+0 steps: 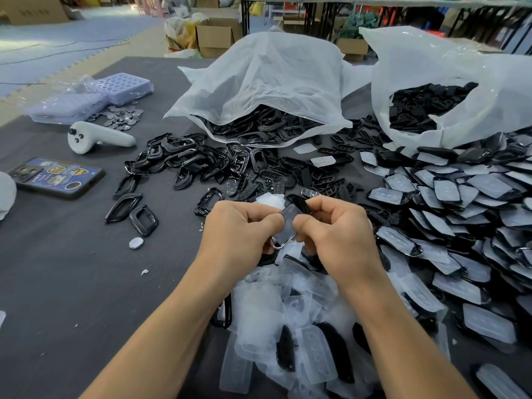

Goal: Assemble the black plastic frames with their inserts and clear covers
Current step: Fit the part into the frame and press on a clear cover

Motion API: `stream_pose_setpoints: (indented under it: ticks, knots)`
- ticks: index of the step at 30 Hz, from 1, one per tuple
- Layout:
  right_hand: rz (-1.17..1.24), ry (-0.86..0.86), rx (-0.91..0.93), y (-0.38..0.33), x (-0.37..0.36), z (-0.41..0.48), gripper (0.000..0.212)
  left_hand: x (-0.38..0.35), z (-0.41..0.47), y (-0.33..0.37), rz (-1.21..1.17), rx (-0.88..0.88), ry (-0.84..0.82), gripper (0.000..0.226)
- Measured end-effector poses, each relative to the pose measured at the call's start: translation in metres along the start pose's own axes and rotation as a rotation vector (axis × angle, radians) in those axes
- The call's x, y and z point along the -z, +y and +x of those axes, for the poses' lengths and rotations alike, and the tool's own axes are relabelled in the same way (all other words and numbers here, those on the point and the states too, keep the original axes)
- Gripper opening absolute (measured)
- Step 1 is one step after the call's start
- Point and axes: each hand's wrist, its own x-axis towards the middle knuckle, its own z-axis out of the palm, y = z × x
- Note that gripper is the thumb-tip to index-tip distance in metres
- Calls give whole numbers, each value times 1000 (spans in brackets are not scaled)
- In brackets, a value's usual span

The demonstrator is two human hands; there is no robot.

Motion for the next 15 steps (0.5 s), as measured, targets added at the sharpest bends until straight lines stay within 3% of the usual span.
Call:
stream_pose_setpoints:
  ticks: [5,9,15]
  knots:
    - [-80,28,55,2,-2,0,9,-2,-3,0,67,-71,2,18]
    - [-11,25,5,1,-2,1,20,-4,-6,0,80,-98,-15,15]
    - [14,-10,-52,3,-1,3,18,-2,-2,-3,165,-109,3,27]
